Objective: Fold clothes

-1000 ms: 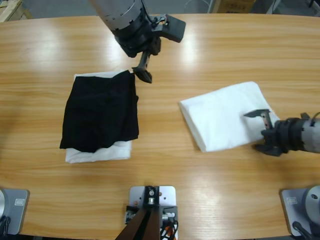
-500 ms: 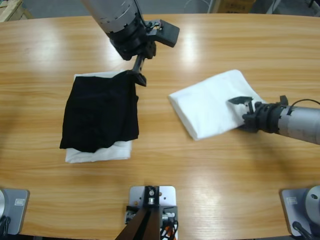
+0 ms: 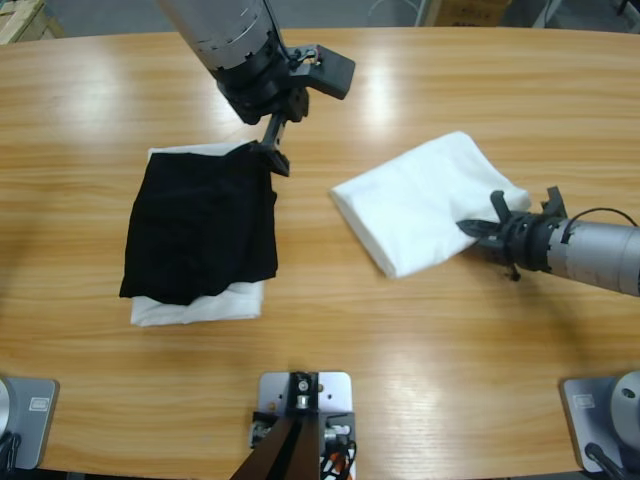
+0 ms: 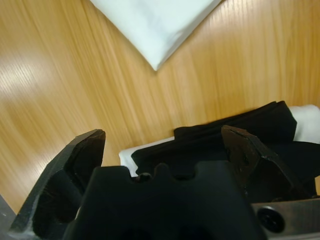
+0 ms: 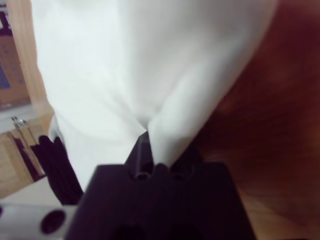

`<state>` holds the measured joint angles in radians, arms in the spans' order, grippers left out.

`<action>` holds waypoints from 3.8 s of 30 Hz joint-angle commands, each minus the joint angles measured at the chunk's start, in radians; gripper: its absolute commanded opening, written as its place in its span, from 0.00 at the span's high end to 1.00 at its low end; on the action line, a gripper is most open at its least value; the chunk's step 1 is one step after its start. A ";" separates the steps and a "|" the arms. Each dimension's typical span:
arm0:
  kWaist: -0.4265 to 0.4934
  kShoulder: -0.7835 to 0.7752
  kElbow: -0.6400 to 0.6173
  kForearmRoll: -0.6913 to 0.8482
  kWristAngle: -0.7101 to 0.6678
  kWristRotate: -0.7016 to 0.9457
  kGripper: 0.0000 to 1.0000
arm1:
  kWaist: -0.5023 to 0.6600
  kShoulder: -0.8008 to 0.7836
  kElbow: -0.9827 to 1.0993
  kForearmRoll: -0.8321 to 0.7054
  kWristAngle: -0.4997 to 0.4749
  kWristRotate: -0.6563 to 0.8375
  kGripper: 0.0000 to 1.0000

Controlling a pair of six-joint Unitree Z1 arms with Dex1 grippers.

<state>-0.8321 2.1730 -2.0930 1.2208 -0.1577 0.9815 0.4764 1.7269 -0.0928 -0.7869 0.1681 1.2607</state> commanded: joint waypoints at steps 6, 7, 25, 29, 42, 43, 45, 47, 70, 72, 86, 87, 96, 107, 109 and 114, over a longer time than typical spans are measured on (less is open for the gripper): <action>0.007 0.097 0.002 0.049 -0.021 -0.456 0.10 | -0.209 -0.036 -0.674 1.300 -0.016 -0.745 1.00; 0.005 0.114 -0.021 0.049 -0.034 -0.620 0.10 | -0.218 -0.028 -0.696 1.318 -0.016 -0.782 1.00; -0.054 0.256 0.016 -0.348 -0.307 -1.716 0.21 | -0.225 -0.076 -0.721 1.336 -0.004 -0.901 1.00; -0.078 0.133 0.237 -0.366 -0.067 -1.975 0.22 | -0.225 -0.053 -0.729 1.335 0.002 -0.932 1.00; -0.111 0.044 0.345 -0.389 -0.048 -2.216 0.20 | -0.011 0.135 -0.831 1.351 0.025 -1.184 1.00; -0.116 0.038 0.365 -0.389 -0.047 -2.239 0.20 | -0.010 0.133 -0.831 1.351 0.022 -1.184 1.00; -0.130 0.033 0.394 -0.392 -0.041 -2.288 0.21 | -0.012 0.128 -0.832 1.351 0.022 -1.186 1.00; -0.148 0.033 0.432 -0.462 -0.043 -2.334 0.31 | -0.015 0.130 -0.832 1.351 0.030 -1.186 1.00; -0.169 -0.051 0.966 -1.363 -0.081 -2.342 0.10 | -0.038 0.119 -0.832 1.353 0.028 -1.179 1.00; -0.163 -0.065 0.985 -1.386 -0.074 -2.342 0.10 | -0.038 0.117 -0.832 1.354 0.026 -1.179 1.00; -0.164 0.045 1.114 -1.702 -0.097 -2.377 0.26 | -0.038 0.122 -0.832 1.354 0.022 -1.177 1.00; -0.167 0.053 1.119 -1.718 -0.097 -2.379 0.26 | -0.038 0.120 -0.832 1.354 0.022 -1.177 1.00; -0.185 0.101 1.115 -1.843 -0.118 -2.377 0.28 | -0.038 0.114 -0.833 1.354 0.022 -1.175 1.00; -0.232 0.103 1.088 -1.867 -0.186 -2.287 0.29 | -0.039 0.111 -0.832 1.354 0.024 -1.175 1.00; -0.231 0.105 1.098 -1.871 -0.183 -2.286 0.64 | -0.038 0.109 -0.832 1.354 0.024 -1.175 1.00; -0.210 0.098 1.112 -1.854 -0.178 -2.238 1.00 | -0.039 0.099 -0.828 1.342 0.035 -1.140 1.00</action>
<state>-1.0487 2.2143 -1.0071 -0.6338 -0.3226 -1.3092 0.4460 1.8062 -0.9318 0.5588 0.1877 0.0896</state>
